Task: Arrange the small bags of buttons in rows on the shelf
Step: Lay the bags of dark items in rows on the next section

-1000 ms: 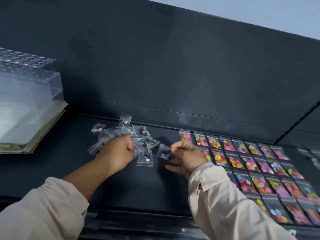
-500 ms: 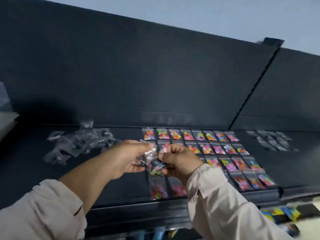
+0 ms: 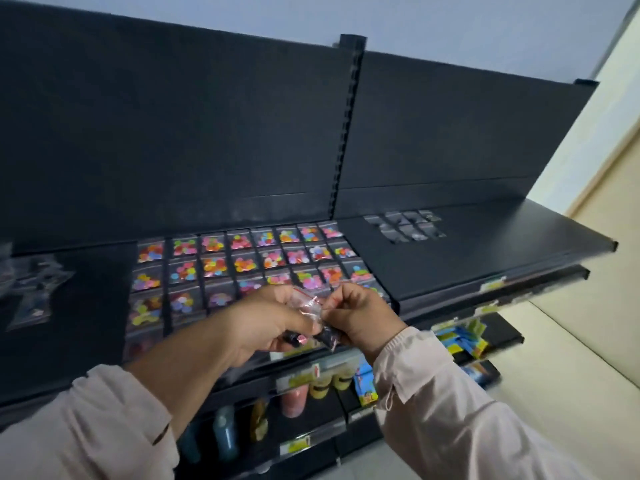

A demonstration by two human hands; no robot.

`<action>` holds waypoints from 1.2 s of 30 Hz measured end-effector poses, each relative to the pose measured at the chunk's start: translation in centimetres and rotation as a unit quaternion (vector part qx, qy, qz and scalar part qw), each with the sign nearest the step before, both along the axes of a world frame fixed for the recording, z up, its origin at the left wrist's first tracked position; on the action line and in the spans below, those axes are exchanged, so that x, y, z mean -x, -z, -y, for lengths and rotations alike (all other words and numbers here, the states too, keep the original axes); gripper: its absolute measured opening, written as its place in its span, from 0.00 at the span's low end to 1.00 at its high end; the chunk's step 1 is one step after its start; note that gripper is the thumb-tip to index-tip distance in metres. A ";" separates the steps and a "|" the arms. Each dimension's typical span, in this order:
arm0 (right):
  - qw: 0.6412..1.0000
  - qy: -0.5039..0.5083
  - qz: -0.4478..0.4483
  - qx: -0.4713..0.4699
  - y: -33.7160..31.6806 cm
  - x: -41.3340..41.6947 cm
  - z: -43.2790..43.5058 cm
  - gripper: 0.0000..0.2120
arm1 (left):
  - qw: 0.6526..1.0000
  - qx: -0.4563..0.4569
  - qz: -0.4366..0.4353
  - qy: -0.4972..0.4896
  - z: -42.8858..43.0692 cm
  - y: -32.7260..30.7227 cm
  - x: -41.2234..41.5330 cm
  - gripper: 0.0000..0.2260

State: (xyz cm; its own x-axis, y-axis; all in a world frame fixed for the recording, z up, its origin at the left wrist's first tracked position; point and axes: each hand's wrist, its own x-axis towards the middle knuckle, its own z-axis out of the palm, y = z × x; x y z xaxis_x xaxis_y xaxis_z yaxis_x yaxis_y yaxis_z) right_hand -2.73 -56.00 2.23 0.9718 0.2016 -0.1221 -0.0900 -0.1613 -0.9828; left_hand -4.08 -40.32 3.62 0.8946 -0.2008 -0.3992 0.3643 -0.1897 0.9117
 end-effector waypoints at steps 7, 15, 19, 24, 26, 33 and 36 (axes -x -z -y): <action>0.975 0.076 -0.083 -0.191 0.7 1.5 11.2 0.07 | 0.998 0.029 0.036 -0.043 11.4 0.9 -0.1 0.11; 0.949 0.146 -0.159 -0.231 0.9 0.6 20.6 0.07 | 0.996 0.061 0.052 -0.030 21.1 0.7 -2.5 0.11; 0.938 0.187 -0.147 -0.253 1.2 -2.0 23.6 0.12 | 0.997 0.065 0.034 -0.002 24.3 0.9 -5.5 0.10; 0.942 0.190 -0.150 -0.233 1.0 -6.8 26.5 0.10 | 0.997 0.074 0.011 0.022 27.8 1.7 -11.1 0.10; 0.941 0.201 -0.145 -0.232 0.9 -9.2 27.6 0.12 | 0.996 0.081 0.005 0.028 28.9 1.8 -13.7 0.10; 0.953 0.236 -0.117 -0.148 0.7 -18.3 31.2 0.12 | 0.991 0.126 -0.048 0.000 31.1 0.9 -22.6 0.08; 0.950 0.247 -0.129 -0.141 1.2 -21.3 32.7 0.13 | 0.990 0.119 -0.050 -0.065 31.1 1.5 -25.5 0.08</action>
